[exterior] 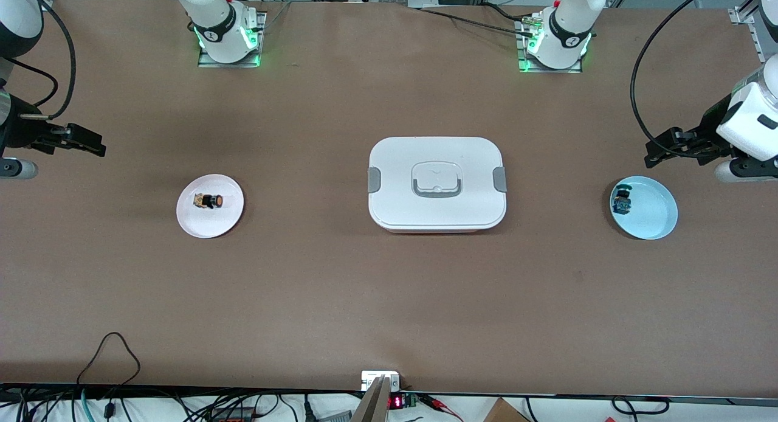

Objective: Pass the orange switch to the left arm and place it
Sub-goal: 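Move the right gripper over the orange switch on the white plate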

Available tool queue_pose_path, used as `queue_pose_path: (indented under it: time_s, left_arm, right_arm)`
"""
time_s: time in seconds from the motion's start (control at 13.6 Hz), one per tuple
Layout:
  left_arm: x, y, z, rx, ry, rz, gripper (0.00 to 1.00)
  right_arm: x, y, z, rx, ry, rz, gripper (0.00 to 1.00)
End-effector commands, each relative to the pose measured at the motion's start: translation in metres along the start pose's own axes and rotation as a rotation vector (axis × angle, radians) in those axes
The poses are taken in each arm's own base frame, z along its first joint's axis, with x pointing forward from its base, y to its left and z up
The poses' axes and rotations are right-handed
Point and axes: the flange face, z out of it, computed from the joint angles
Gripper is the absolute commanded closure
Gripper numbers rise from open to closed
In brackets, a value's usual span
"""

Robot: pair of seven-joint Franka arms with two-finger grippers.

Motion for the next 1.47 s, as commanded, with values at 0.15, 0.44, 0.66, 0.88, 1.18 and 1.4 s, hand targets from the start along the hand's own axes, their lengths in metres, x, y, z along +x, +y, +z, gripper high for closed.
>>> queue_pose_path:
  time_s: [0.15, 0.44, 0.66, 0.88, 1.18, 1.4]
  left_arm:
    - [0.003, 0.000, -0.005, 0.006, -0.001, -0.012, 0.00]
    - [0.003, 0.001, -0.005, 0.006, -0.001, -0.011, 0.00]
    - [0.003, 0.000, -0.005, 0.006, -0.001, -0.012, 0.00]
    - [0.003, 0.000, -0.004, 0.007, -0.005, -0.012, 0.00]
    - [0.003, 0.000, -0.004, 0.007, -0.005, -0.012, 0.00]
    - [0.003, 0.000, -0.004, 0.007, -0.007, -0.012, 0.00]
  right_arm:
    - [0.016, -0.001, 0.027, -0.003, -0.045, -0.013, 0.00]
    - [0.036, -0.015, 0.061, -0.006, -0.063, -0.033, 0.00]
    - [0.047, -0.023, 0.088, -0.013, -0.079, -0.047, 0.00]
    - [0.049, -0.025, 0.126, -0.013, -0.056, -0.047, 0.00]
    - [0.043, -0.029, 0.157, -0.013, -0.059, -0.044, 0.00]
    - [0.037, -0.031, 0.188, -0.012, -0.061, -0.048, 0.00]
